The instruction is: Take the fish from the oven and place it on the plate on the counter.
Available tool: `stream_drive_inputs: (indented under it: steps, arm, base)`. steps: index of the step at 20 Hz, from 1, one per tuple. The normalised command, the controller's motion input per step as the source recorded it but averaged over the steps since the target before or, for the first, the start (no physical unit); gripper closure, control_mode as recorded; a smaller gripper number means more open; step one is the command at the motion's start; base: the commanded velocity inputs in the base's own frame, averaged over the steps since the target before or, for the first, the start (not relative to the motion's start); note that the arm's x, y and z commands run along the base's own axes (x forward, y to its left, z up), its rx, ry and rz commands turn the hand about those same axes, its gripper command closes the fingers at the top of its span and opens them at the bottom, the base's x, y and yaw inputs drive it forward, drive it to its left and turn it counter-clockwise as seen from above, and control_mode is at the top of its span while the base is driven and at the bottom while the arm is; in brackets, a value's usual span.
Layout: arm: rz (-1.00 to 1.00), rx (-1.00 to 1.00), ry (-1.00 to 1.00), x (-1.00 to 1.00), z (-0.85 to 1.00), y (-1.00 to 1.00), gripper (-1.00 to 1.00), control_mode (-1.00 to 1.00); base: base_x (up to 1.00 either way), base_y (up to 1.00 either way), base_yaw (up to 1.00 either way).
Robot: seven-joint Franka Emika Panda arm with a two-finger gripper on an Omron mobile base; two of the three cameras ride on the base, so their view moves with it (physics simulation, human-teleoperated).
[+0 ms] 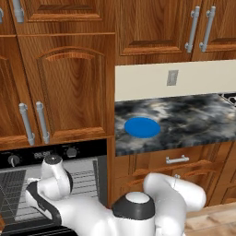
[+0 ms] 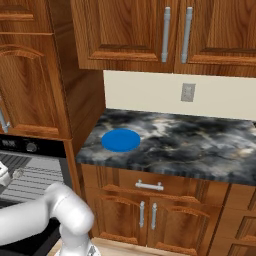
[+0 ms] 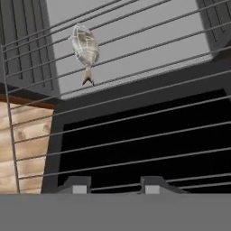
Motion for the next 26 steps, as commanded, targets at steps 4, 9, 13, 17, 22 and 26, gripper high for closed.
stream_drive_inputs:
  steps: [4,9,13,17,22,26]
  arm:
    - [0.0,-0.11,0.0,0.0,-0.35,0.16,-1.0,-1.0]
    - [0.0,-0.2,-0.18,0.0,-0.29,0.16,-1.0,-1.0]
    - [0.01,-0.19,-0.27,0.0,-0.24,0.18,-1.0,-1.0]
    - [0.03,-0.14,-0.22,0.11,-0.18,0.18,-1.0,-1.0]
    - [0.04,-0.05,-0.17,0.53,-0.19,0.12,-1.0,-1.0]
    - [0.09,0.0,-0.05,0.58,-0.25,0.02,-1.0,-1.0]
  base:
    - [0.0,0.0,0.0]
    - [0.0,0.0,0.0]
    - [0.0,0.0,0.0]
    - [0.0,0.0,0.0]
    - [0.0,0.0,0.0]
    - [0.0,0.0,0.0]
